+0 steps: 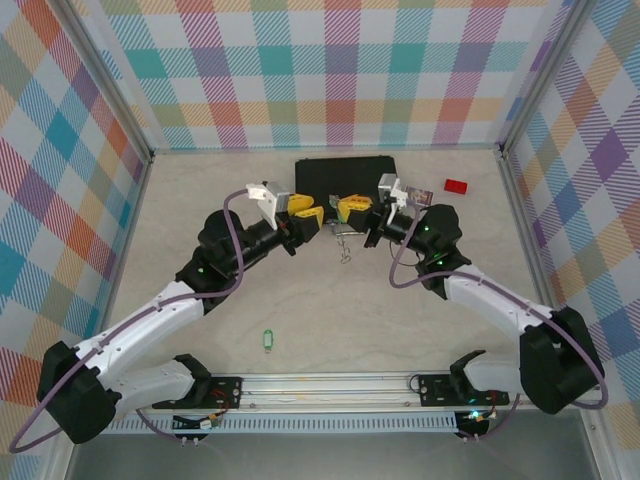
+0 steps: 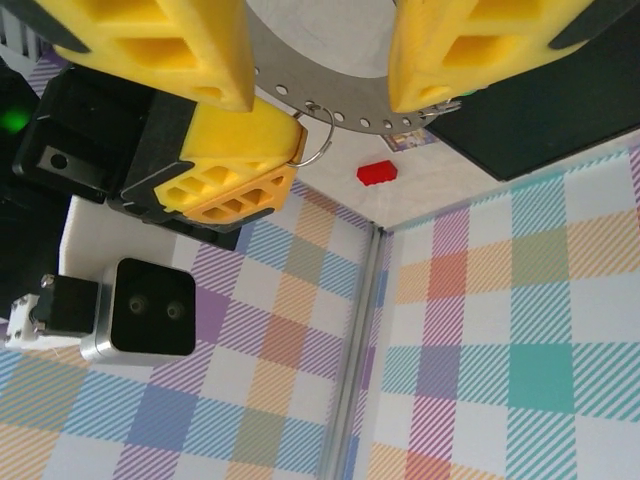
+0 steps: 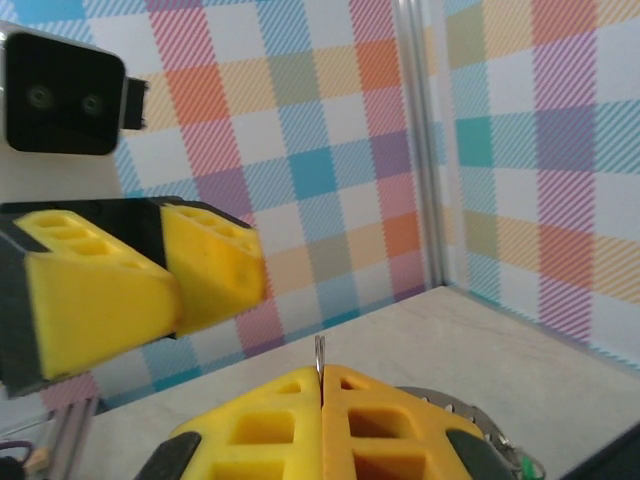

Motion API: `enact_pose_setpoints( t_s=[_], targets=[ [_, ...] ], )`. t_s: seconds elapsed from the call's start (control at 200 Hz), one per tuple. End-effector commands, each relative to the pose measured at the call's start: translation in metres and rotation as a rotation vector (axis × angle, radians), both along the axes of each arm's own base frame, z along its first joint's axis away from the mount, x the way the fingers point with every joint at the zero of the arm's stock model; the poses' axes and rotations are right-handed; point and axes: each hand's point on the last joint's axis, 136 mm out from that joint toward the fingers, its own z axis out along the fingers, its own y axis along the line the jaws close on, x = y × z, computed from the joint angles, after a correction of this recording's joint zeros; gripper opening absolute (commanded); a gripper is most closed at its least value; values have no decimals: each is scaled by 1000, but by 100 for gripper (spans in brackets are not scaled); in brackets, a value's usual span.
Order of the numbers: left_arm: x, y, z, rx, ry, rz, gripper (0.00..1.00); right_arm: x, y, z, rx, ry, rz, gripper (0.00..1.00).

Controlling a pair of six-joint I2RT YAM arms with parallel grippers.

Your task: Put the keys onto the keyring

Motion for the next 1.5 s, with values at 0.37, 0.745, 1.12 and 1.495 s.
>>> enact_pose_setpoints(
  t_s=[0.37,0.745,1.12,1.495],
  targets=[
    [-11,-10,32,-188,-10,-213,26,-28,7,49,108,-55,225,0],
    [-16,-17,26,-190,-10,-283,18,-28,7,55,127,-33,248,0],
    [-25,-21,27,-204,-42,-354,13,-29,10,55,126,-8,288,0],
    [-33,-21,28,-212,-73,-393,0,-27,12,56,133,36,342,0]
  ],
)
